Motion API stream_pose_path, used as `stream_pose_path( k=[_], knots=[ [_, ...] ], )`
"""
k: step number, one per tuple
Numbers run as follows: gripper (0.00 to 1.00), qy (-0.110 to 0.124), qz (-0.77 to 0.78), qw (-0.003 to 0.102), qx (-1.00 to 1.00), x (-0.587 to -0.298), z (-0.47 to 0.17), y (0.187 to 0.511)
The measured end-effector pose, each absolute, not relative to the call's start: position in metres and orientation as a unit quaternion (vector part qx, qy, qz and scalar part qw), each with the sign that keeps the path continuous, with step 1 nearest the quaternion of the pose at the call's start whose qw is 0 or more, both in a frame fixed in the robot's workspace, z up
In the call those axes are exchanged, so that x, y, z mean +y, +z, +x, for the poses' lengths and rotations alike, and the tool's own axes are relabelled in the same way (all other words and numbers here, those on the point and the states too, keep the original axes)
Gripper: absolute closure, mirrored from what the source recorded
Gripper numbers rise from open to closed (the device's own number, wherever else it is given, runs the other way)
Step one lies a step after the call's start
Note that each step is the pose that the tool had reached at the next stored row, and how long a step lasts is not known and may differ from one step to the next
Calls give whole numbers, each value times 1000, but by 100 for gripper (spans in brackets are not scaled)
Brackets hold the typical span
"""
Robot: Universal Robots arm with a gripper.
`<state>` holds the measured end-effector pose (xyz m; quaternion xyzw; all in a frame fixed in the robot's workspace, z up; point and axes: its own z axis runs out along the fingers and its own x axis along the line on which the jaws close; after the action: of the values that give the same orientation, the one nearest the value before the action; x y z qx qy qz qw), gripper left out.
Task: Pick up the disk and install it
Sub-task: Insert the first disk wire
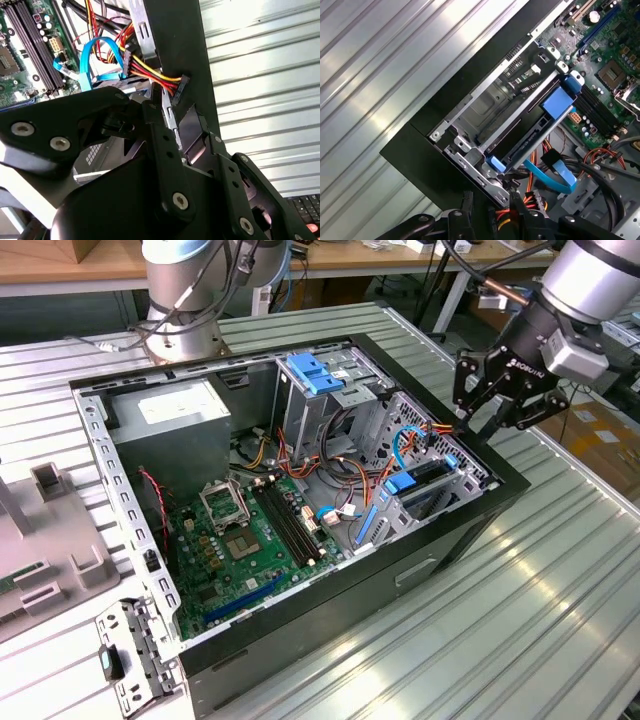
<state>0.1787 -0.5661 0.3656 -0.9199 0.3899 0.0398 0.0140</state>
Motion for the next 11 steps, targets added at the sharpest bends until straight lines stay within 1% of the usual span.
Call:
stream_pose_path(
  k=[11],
  knots=[
    [58, 40, -922, 15, 384, -564, 188, 363]
  ],
)
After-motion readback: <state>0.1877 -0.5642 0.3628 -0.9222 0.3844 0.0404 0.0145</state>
